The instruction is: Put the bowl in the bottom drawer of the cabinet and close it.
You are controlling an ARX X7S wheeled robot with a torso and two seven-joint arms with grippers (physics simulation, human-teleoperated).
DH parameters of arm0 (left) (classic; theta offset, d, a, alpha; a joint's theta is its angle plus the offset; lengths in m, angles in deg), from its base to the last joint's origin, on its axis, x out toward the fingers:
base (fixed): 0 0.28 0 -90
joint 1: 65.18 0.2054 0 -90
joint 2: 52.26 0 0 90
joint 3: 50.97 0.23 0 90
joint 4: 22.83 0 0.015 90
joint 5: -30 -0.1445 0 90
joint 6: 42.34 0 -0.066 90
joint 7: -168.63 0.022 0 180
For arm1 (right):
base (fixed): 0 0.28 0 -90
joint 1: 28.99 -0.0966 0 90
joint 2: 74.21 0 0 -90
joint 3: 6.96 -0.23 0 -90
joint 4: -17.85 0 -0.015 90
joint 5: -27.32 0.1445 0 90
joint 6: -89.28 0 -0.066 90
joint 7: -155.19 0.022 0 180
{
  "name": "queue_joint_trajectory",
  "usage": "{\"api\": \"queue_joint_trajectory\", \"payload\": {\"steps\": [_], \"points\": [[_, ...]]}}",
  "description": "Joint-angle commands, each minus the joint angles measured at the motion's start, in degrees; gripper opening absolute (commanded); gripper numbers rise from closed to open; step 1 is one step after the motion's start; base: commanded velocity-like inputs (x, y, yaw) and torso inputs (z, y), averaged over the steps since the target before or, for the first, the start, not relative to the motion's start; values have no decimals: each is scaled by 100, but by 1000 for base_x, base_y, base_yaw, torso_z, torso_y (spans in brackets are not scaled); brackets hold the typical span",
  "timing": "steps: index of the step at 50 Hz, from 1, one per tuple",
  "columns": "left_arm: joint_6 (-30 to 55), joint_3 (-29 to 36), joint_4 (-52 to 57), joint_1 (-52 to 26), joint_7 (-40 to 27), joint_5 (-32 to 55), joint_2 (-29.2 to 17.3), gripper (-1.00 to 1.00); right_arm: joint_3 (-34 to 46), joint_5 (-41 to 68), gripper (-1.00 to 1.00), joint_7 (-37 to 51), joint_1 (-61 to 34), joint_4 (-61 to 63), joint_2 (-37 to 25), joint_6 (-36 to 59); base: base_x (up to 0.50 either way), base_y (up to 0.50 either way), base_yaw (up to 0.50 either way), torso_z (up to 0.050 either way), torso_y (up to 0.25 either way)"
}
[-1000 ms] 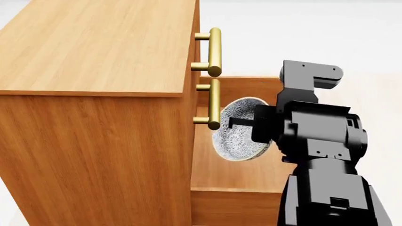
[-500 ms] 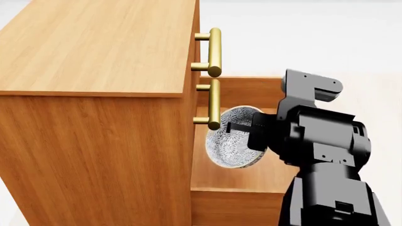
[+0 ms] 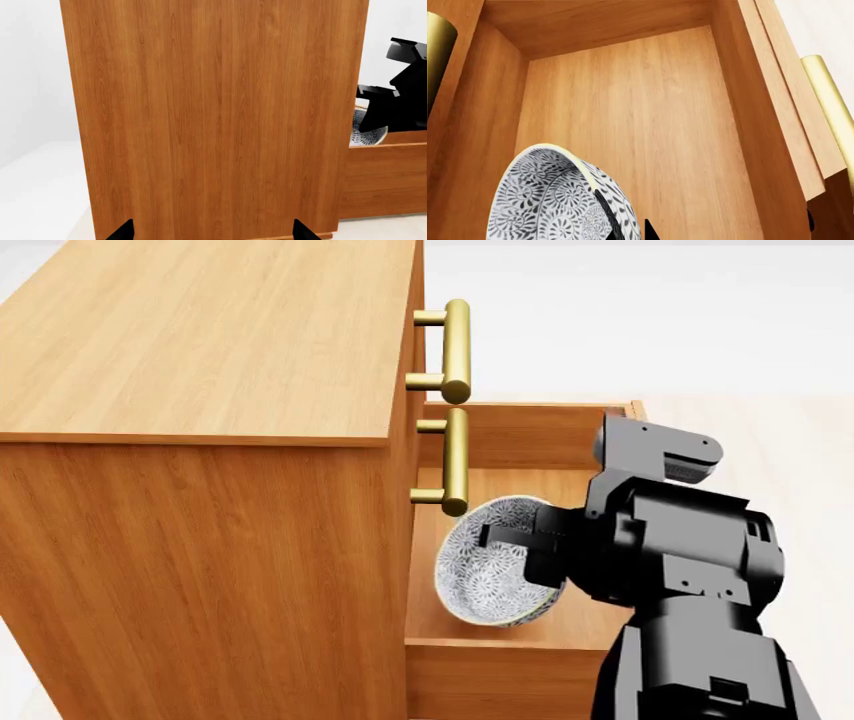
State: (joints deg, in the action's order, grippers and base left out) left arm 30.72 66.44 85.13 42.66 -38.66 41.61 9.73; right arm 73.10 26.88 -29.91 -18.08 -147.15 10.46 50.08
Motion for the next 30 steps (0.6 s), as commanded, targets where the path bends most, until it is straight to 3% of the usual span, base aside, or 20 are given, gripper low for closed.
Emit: {"api": "queue_joint_trajectory", "payload": {"steps": [1,16,17,30], "points": [[-9,9,3,5,-10,-3,-5,100,-192,93,-100,-4,-27,1,-22,119,0,0,0,0,0],[-33,18,-32,-14,-11,10,-1,100,-249,-28,-100,41,66,1,-13,7,0,0,0,0,1],[-34,20,-32,-13,-14,7,1,100,-181,-40,100,20,73,1,-4,-38,0,0,0,0,0],[2,22,20,-2,-34,13,-25,100,489,-97,100,105,41,1,29,-819,0,0,0,0,0]]}}
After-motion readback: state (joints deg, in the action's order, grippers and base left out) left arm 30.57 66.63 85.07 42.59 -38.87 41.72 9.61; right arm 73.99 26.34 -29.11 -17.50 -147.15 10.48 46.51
